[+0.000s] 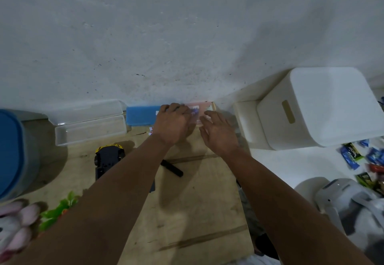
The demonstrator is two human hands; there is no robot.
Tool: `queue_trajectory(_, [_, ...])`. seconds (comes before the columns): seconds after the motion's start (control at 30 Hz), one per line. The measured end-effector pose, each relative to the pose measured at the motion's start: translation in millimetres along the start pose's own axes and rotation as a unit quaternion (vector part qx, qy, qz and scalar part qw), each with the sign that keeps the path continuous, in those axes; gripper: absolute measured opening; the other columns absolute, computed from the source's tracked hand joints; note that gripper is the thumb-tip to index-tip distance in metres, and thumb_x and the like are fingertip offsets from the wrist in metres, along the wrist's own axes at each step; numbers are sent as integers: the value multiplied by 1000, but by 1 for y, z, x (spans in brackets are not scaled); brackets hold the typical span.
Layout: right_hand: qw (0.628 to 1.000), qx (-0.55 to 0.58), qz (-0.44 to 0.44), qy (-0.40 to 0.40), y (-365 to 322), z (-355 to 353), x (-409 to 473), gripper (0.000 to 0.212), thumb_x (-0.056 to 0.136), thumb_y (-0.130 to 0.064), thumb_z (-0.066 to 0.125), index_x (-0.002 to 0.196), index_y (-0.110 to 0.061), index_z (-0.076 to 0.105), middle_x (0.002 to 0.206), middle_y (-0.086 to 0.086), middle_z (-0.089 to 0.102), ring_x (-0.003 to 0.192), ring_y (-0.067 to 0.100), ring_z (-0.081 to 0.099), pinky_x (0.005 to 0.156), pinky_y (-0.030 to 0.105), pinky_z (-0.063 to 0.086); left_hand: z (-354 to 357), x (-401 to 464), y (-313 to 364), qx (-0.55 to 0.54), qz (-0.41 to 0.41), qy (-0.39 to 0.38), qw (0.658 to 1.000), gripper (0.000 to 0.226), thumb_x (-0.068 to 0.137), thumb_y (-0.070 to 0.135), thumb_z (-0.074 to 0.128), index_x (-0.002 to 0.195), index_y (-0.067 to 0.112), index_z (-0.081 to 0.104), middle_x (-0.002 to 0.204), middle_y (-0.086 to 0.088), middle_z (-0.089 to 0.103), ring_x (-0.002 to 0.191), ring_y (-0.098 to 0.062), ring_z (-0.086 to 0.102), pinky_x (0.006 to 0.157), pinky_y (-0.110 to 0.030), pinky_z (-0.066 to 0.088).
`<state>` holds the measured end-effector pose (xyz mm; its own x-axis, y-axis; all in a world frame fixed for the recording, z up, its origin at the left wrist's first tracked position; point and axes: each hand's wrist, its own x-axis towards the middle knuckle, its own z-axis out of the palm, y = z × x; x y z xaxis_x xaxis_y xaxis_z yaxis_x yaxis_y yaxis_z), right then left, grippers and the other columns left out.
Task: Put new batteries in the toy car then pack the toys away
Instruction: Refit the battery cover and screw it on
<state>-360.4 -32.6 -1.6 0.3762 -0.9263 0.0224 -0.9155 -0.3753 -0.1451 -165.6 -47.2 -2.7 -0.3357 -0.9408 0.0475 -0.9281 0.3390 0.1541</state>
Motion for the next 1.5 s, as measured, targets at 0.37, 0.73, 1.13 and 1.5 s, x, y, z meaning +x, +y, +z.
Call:
queue_trajectory(0.37, [998, 3, 3, -60, -6, -13, 20, 35, 100, -26, 50, 129, -13, 65, 138, 10, 60, 115, 28, 63, 95, 39, 51, -11, -1, 7, -2, -16, -38, 999, 50, 106, 50, 39, 146, 25, 54, 142, -6, 61, 130, -32, 54, 113, -48, 36])
queue_trajectory(0.73, [981, -14, 67, -182, -27, -25, 28, 48, 93, -20, 55, 140, -13, 52, 157, 6, 37, 140, 24, 41, 106, 42, 46, -44, -18, -7, 19, -8, -93, 995, 54, 100, 42, 40, 147, 17, 52, 154, -4, 49, 141, -32, 40, 116, -49, 31])
queue_trajectory(1.13, [988, 52, 23, -142, -123, -30, 27, 27, 94, -20, 56, 117, -25, 69, 114, 3, 62, 104, 27, 63, 83, 37, 54, -88, -151, -84, -28, -261, -7, 965, 55, 83, 45, 71, 130, 16, 63, 123, -10, 63, 112, -38, 57, 86, -49, 50])
queue_trajectory(1.5, [985, 57, 95, -132, -134, 20, 12, 17, 91, -18, 57, 105, -18, 67, 101, 5, 63, 94, 28, 64, 73, 33, 48, -62, -213, -79, -203, -460, -143, 853, 96, 66, 84, 65, 139, 26, 40, 127, -5, 60, 116, -33, 60, 88, -47, 52])
